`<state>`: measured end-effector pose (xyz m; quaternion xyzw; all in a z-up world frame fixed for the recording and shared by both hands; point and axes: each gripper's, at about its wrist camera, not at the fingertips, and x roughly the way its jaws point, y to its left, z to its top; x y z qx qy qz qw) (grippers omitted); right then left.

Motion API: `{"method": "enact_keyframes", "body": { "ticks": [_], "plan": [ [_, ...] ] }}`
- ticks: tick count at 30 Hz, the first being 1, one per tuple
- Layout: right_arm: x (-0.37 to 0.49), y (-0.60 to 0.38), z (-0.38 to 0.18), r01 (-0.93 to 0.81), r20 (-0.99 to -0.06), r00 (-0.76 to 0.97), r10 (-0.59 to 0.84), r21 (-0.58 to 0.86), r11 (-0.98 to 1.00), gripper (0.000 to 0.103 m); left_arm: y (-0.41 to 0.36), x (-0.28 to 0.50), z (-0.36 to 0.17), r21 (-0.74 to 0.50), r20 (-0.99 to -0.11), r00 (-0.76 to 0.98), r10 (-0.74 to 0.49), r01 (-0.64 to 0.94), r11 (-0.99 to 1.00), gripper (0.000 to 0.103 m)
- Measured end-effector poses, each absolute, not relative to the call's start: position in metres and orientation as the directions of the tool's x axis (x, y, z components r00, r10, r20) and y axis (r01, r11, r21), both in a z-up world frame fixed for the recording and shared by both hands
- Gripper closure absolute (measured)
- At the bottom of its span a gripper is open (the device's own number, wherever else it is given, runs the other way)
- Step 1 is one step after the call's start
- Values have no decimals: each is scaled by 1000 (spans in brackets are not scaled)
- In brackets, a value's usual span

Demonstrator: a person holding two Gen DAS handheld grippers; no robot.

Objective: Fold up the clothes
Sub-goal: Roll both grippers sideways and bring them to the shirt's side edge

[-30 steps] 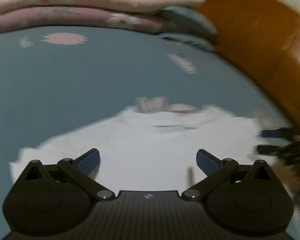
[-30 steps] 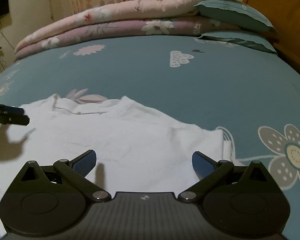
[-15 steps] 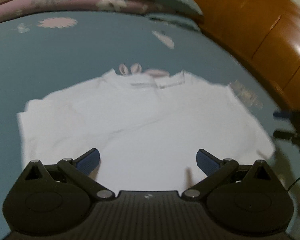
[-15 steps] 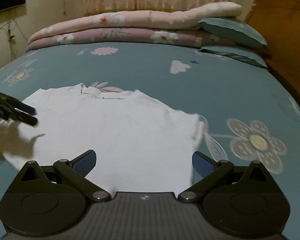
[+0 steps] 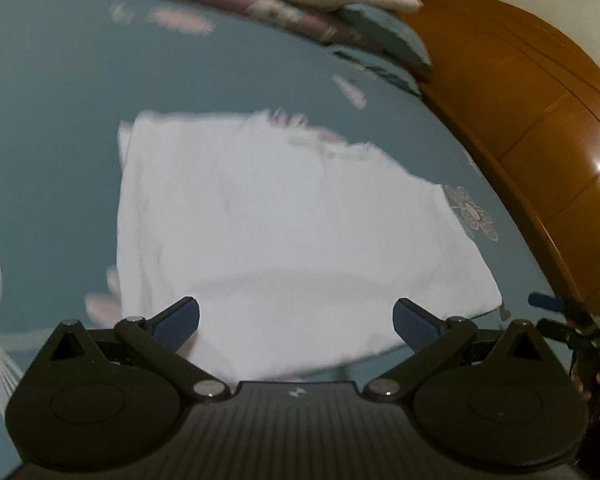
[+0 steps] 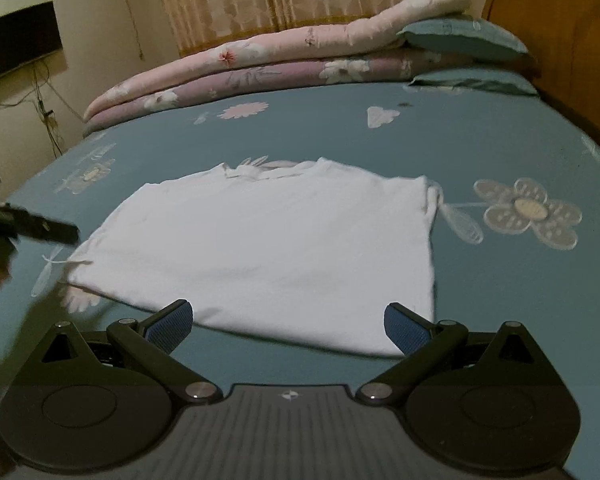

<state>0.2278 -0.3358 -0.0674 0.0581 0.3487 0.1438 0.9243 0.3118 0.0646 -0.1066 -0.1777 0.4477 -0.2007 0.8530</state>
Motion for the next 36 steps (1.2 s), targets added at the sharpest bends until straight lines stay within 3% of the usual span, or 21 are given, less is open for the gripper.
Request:
{"method": "enact_keyframes", "body": {
  "ticks": [6,12,17,23,26,29,34,36],
  "plan": [
    [210,-342,-70,-200,-644,710,285,204,958,0,99,289,-99,-502,-668,575,-472,119,856,1],
    [208,-348,-82,-146,-653,702,286,260,954,0,106,292,-86,-590,-594,580,-557,156,792,1],
    [215,-330,-89,-176,-667,677,311,264,948,0,67,306,-112,-567,-632,502,-591,222,794,1],
    [218,-327,-83,-201,-694,668,266,176,964,0,60,298,-122,-484,-691,479,-542,250,838,1],
    [217,-336,-79,-199,-704,681,200,85,976,0,55,280,-103,-301,-722,541,-433,318,899,1],
    [221,-332,-74,-217,-699,703,134,-32,976,0,29,262,-86,6,-714,633,-299,433,901,1],
    [231,-285,-72,-344,-652,748,124,-222,912,0,-40,236,-102,500,-638,757,-142,547,672,1],
    [237,-260,-78,-401,-646,752,127,-297,866,0,-61,228,-118,617,-615,779,-118,569,543,1]
  ]
}}
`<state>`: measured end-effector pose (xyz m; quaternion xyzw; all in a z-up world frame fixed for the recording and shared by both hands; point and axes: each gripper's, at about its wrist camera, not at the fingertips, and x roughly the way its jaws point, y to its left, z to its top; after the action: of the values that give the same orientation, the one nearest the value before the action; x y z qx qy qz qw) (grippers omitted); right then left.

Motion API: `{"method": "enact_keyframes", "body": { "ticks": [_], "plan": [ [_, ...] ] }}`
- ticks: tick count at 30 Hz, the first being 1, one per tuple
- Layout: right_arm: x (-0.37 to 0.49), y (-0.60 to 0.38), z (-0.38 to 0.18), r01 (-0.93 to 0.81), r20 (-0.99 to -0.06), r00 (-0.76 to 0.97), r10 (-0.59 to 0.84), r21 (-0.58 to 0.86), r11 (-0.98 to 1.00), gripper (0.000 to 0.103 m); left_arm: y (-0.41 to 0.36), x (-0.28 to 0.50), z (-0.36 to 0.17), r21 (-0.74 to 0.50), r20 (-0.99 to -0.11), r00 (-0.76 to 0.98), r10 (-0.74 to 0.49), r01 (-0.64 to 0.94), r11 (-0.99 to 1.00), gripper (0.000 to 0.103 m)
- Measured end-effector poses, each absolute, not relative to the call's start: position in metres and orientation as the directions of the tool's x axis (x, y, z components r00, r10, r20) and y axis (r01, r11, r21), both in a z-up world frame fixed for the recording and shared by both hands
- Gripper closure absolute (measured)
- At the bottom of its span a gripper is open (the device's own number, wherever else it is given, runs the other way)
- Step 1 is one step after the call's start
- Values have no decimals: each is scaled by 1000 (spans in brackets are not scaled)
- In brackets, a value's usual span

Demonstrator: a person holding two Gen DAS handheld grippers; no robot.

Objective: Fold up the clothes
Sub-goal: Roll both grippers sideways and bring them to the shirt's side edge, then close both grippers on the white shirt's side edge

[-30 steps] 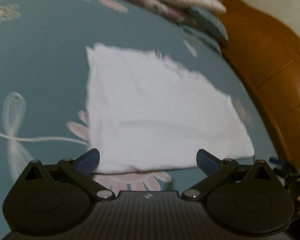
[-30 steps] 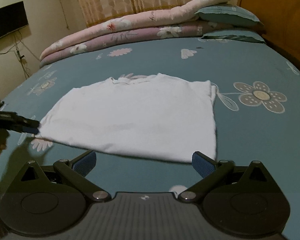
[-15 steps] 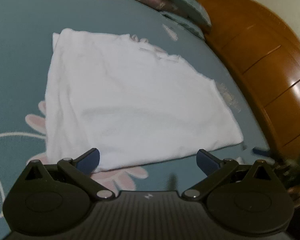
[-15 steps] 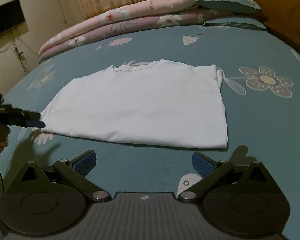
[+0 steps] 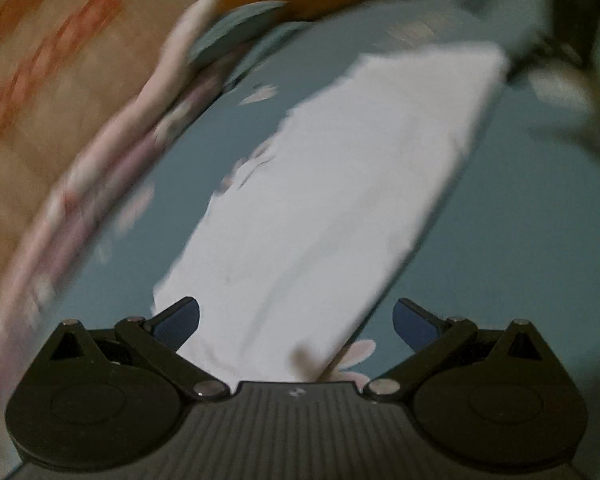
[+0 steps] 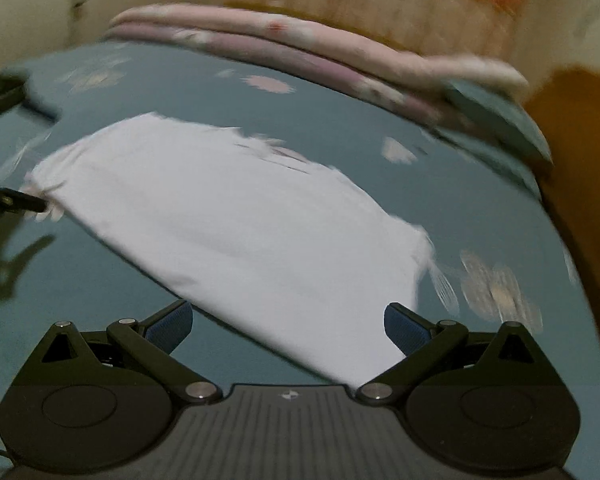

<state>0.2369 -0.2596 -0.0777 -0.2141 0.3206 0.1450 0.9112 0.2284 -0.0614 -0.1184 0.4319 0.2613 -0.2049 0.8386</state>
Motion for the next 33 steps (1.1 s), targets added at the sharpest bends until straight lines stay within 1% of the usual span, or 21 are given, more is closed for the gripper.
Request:
{"method": "enact_keyframes", "body": {
  "ticks": [2,6,10,16,19,23,26,30,33],
  "plan": [
    [241,-235,-86,-457,-641,757,129,-378,805,0,-73,225,-128,660,-609,784,-121,586,470,1],
    [248,-194,-105,-543,-636,760,138,-502,674,0,-79,234,-129,677,-593,795,-126,577,457,1],
    [257,-166,-120,-593,-642,750,159,-547,591,0,-87,242,-133,702,-582,802,-133,578,415,1],
    [268,-149,-129,-591,-613,773,163,-601,538,0,-101,247,-141,737,-557,816,-153,570,363,1],
    [264,-145,-131,-532,-551,825,123,-686,497,0,-107,246,-143,747,-549,820,-162,568,346,1],
    [261,-149,-121,-495,-512,850,124,-697,519,0,-114,250,-145,753,-540,824,-172,564,338,1],
    [265,-153,-112,-484,-504,854,128,-679,552,0,-116,255,-144,752,-535,828,-168,558,352,1],
    [263,-151,-116,-523,-537,831,147,-663,536,0,-107,266,-140,763,-511,852,-116,512,395,1],
    [263,-147,-123,-548,-558,815,153,-661,513,0,-99,268,-137,756,-518,849,-105,511,410,1]
  ]
}}
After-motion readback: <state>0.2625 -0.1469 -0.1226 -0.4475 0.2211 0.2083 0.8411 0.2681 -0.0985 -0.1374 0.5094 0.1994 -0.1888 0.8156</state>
